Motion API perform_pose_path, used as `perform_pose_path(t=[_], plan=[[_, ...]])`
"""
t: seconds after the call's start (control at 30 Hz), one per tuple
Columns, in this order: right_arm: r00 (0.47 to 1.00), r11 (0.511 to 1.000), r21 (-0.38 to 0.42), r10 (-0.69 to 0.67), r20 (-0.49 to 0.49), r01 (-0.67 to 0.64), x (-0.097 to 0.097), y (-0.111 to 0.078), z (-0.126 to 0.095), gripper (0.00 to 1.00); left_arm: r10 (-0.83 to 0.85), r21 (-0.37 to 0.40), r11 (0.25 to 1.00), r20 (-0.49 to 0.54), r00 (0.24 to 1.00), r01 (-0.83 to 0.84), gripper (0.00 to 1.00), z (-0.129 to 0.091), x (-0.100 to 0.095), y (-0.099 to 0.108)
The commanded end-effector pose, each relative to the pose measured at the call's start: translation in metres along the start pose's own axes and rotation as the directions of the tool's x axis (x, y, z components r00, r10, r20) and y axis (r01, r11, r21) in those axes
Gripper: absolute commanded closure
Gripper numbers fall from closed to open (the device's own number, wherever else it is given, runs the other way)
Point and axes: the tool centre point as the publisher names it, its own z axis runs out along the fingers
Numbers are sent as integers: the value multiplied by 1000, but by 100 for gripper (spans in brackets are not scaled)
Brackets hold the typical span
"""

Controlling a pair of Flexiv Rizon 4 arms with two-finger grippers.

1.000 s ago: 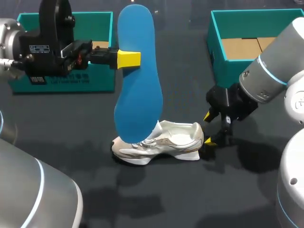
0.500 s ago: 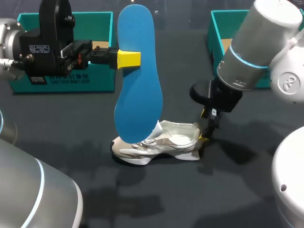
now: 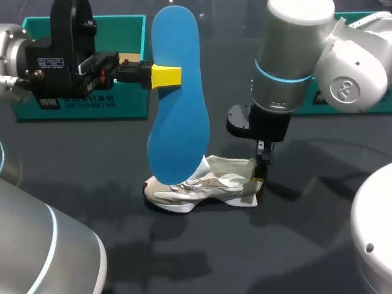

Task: Take the shoe out of the shoebox, open the shoe tongue, remove and reinsert the insole, then place the shoe into the shoebox

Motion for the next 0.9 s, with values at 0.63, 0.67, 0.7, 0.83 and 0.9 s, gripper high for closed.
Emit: perform_pose_path(t=[0.63,0.67,0.7,0.83,0.9], plan=[[997,999,11,-52,57,52,-17,63,-12,0,0,0,1000,-1,1000,0,100,2,-1,0],[997,999,11,-52,57,52,-17,63,-12,0,0,0,1000,-1,1000,0,100,2,-1,0],[997,999,11,-52,57,52,-17,63,-12,0,0,0,1000,-1,1000,0,100,2,-1,0],[997,999,11,-52,57,52,-17,63,-12,0,0,0,1000,-1,1000,0,100,2,-1,0],[997,999,11,-52,57,52,-17,63,-12,0,0,0,1000,-1,1000,0,100,2,-1,0]])
